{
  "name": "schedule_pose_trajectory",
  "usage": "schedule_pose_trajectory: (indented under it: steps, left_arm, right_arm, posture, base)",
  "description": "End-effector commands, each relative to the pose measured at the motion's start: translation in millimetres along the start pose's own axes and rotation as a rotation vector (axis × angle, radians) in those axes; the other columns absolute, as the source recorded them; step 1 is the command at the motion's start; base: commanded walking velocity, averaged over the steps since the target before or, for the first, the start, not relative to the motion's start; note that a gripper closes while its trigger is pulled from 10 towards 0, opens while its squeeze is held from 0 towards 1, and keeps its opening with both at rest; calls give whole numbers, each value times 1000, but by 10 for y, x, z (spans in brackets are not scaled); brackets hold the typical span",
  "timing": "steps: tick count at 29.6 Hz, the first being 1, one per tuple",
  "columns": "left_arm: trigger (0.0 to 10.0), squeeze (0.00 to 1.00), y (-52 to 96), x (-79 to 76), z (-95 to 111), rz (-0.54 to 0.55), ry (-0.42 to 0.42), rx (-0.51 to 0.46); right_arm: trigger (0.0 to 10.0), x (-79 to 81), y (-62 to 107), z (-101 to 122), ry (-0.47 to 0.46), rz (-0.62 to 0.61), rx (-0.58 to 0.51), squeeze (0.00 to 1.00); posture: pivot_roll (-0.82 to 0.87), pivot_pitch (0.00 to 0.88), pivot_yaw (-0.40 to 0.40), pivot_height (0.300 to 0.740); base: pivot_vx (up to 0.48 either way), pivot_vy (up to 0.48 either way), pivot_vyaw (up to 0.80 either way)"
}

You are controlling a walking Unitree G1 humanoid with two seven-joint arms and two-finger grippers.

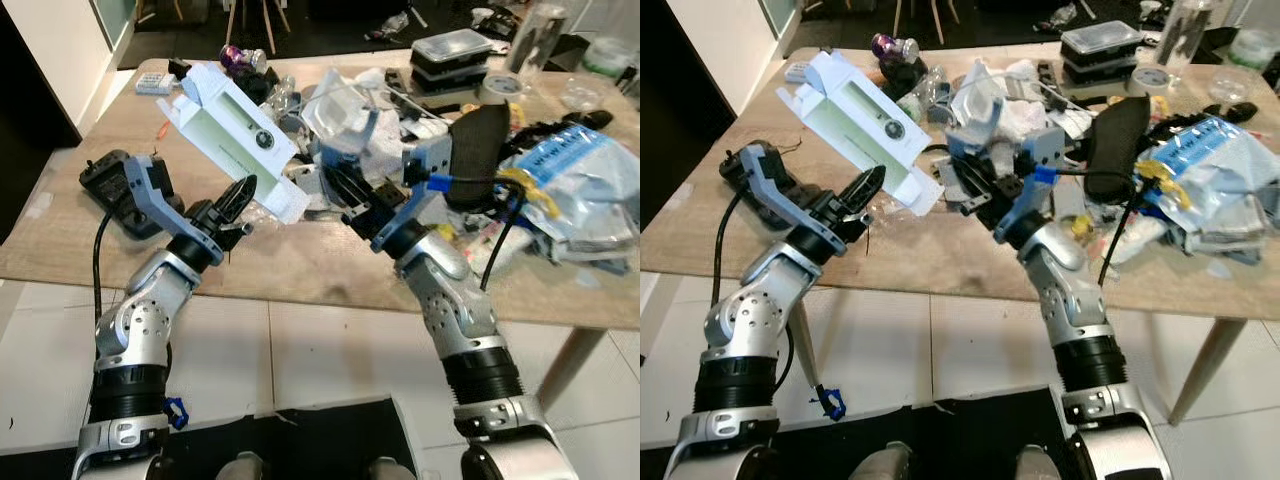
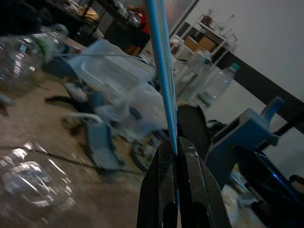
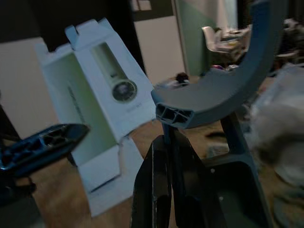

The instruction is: Picking trash to rubbish bin

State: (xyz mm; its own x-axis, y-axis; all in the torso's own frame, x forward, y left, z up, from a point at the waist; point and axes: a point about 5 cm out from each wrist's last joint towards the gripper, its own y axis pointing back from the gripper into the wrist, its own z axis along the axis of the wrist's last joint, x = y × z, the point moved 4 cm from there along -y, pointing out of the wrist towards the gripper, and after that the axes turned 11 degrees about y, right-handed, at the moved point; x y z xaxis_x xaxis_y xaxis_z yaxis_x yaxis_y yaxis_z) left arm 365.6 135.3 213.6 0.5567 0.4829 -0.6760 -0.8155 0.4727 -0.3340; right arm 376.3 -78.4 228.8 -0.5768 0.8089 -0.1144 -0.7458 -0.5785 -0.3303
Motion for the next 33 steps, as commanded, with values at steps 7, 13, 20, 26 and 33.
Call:
schedule_pose_trajectory:
  steps: [7, 13, 20, 26, 33]
  left_arm:
    - [10000, 0, -7, 14, -18, -10, -3, 1]
    - [10000, 0, 94, 37, -43, -30, 0, 35]
    - [10000, 0, 312, 25, -178, -103, -5, 144]
    - [10000, 0, 541, 278, -342, -18, -12, 222]
    - [10000, 0, 1017, 924, -686, 252, -3, 342]
  right_arm:
    - [10000, -13, 31, -134, 98, -13, 70, 0]
    - [10000, 94, 106, -289, 121, 87, 140, 0]
    - [10000, 59, 318, -586, 154, 141, 292, 0]
    - [10000, -228, 661, -1028, 148, 30, 503, 0]
    - [10000, -433, 1443, -1725, 35, -218, 804, 0]
  posture:
    - [5, 97, 56, 740]
    - [-3, 97, 55, 740]
    - [3, 105, 52, 740]
    - [3, 105, 52, 740]
    - [21, 97, 54, 740]
  base:
    - [-340, 0, 0]
    - [-346, 0, 0]
    - [-344, 0, 0]
    - [-347, 0, 0]
    - [-354, 0, 0]
